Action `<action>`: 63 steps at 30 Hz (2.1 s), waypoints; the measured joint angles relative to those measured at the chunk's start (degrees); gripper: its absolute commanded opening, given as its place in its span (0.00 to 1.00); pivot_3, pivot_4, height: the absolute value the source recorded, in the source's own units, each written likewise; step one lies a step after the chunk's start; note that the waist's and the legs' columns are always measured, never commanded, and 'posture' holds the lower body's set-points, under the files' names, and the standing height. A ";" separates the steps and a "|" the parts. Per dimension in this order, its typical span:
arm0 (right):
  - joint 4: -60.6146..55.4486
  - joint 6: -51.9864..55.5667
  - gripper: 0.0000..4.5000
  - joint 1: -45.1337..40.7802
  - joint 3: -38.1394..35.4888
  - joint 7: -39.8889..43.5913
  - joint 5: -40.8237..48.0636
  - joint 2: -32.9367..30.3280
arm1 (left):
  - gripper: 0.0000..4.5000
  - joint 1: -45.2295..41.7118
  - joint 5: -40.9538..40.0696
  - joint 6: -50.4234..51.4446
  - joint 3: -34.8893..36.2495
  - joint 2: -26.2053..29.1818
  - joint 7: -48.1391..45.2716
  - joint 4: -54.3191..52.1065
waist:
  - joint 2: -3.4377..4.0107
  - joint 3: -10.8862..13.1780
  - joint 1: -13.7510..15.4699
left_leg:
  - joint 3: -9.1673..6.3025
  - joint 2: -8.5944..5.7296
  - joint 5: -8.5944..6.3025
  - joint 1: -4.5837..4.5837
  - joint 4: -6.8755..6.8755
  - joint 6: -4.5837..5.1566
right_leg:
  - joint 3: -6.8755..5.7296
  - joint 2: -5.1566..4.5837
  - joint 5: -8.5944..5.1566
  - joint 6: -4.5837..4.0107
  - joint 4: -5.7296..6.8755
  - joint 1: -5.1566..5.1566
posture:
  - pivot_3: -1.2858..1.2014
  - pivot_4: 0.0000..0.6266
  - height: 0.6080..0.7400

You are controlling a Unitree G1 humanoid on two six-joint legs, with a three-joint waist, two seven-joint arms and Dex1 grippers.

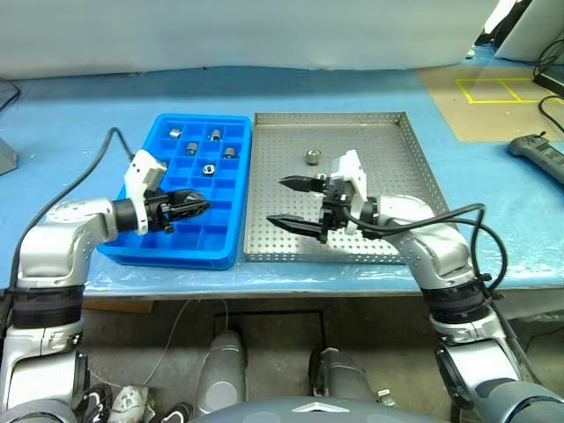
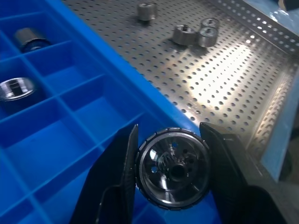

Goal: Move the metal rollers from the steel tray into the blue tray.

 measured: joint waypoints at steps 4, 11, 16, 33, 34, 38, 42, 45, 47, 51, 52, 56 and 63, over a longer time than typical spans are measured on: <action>2.02 -0.09 1.00 -2.39 0.69 0.10 -0.22 2.15 | 0.39 3.92 -1.05 -0.21 5.38 -2.97 8.31 -3.98 | -0.02 0.00 1.05 | -0.07 0.00 0.16 -0.12 0.03 -0.26 | -0.04 0.00 0.01 0.02 0.11 -0.10 | 0.63 0.24 1.00; 10.38 -4.12 1.00 -4.59 1.81 3.94 -2.63 3.28 | 0.39 4.38 1.77 -6.58 6.83 -8.86 23.06 -2.70 | -0.05 -0.01 3.29 | -0.20 0.04 0.33 -0.20 0.09 -0.37 | -0.22 0.00 0.06 0.11 0.30 -0.12 | 0.64 0.24 1.00; 12.91 -6.69 1.00 -4.68 2.36 5.56 -4.14 4.62 | 0.39 -0.39 4.33 -11.77 5.05 -12.99 30.78 4.22 | -0.07 -0.03 4.43 | -0.25 0.03 0.42 -0.31 0.24 -0.34 | -0.22 -0.01 0.32 0.55 0.31 -0.14 | 0.64 0.24 1.00; 13.34 -7.87 1.00 -2.80 1.95 4.84 -5.21 4.62 | 0.39 -10.16 5.31 -18.91 -0.99 -14.70 32.60 19.58 | -0.09 -0.04 4.34 | -0.28 0.04 0.44 -0.36 0.53 -0.37 | -0.20 -0.01 0.42 0.69 0.46 -0.14 | 0.61 0.24 1.00; 13.34 -7.94 1.00 -2.80 1.95 4.74 -5.25 4.62 | 0.39 -10.60 5.36 -19.41 -1.14 -14.70 32.62 20.41 | -0.09 -0.04 4.27 | -0.28 0.04 0.44 -0.36 0.54 -0.37 | -0.20 -0.01 0.43 0.70 0.46 -0.13 | 0.61 0.24 1.00; 13.34 -8.28 1.00 -2.66 1.89 4.39 -5.62 4.46 | 0.39 -10.98 5.51 -20.63 -1.69 -15.16 32.62 23.36 | -0.10 -0.04 4.08 | -0.28 0.04 0.44 -0.39 0.54 -0.36 | -0.21 -0.01 0.44 0.72 0.46 -0.14 | 0.61 0.24 1.00; 13.25 -8.29 1.00 -2.35 1.89 4.01 -5.68 4.41 | 0.68 -11.02 5.46 -21.33 -2.20 -15.49 32.54 25.04 | -0.10 -0.04 4.07 | -0.28 0.04 0.44 -0.39 0.55 -0.36 | -0.22 -0.01 0.44 0.72 0.46 -0.14 | 0.61 0.24 1.00; 12.91 -8.28 1.00 -2.13 1.88 3.62 -5.68 4.39 | 0.82 -11.20 5.50 -21.57 -2.62 -15.47 32.53 25.09 | -0.10 -0.04 4.06 | -0.29 0.04 0.44 -0.39 0.57 -0.36 | -0.21 -0.01 0.45 0.72 0.49 -0.14 | 0.60 0.24 1.00; 12.83 -8.28 1.00 -2.12 1.86 3.39 -5.68 4.38 | 0.82 -11.39 5.50 -22.02 -2.86 -15.47 32.50 25.08 | -0.10 -0.04 4.05 | -0.29 0.04 0.44 -0.39 0.60 -0.36 | -0.21 -0.01 0.45 0.72 0.51 -0.14 | 0.60 0.24 1.00; 12.83 -8.32 1.00 -2.05 1.61 3.25 -5.68 4.21 | 0.82 -12.15 5.38 -22.40 -3.04 -15.46 31.86 25.06 | -0.10 -0.04 4.04 | -0.29 0.05 0.43 -0.39 0.68 -0.36 | -0.20 -0.02 0.45 0.72 0.57 -0.14 | 0.59 0.24 1.00; 12.83 -8.40 1.00 -1.94 1.42 3.22 -5.68 4.06 | 0.82 -12.65 5.12 -22.31 -3.24 -15.46 31.18 25.04 | -0.10 -0.04 4.07 | -0.29 0.05 0.43 -0.41 0.72 -0.36 | -0.21 -0.02 0.45 0.72 0.59 -0.14 | 0.59 0.24 1.00; 12.80 -8.32 1.00 -1.75 0.04 3.02 -5.32 3.22 | 0.82 -16.15 2.95 -20.35 -4.58 -15.45 26.66 23.71 | -0.10 -0.04 4.07 | -0.30 0.04 0.41 -0.45 0.95 -0.32 | -0.20 -0.06 0.44 0.70 0.79 -0.16 | 0.57 0.24 1.00; 9.91 -6.63 1.00 -1.21 -5.93 0.15 -4.38 -1.24 | 0.82 -26.54 3.07 -20.52 -11.02 -17.02 16.66 29.84 | -0.10 -0.04 3.57 | -0.11 0.00 0.48 -0.30 1.10 -0.26 | 0.06 -0.13 0.36 0.55 1.18 -0.22 | 0.52 0.24 1.00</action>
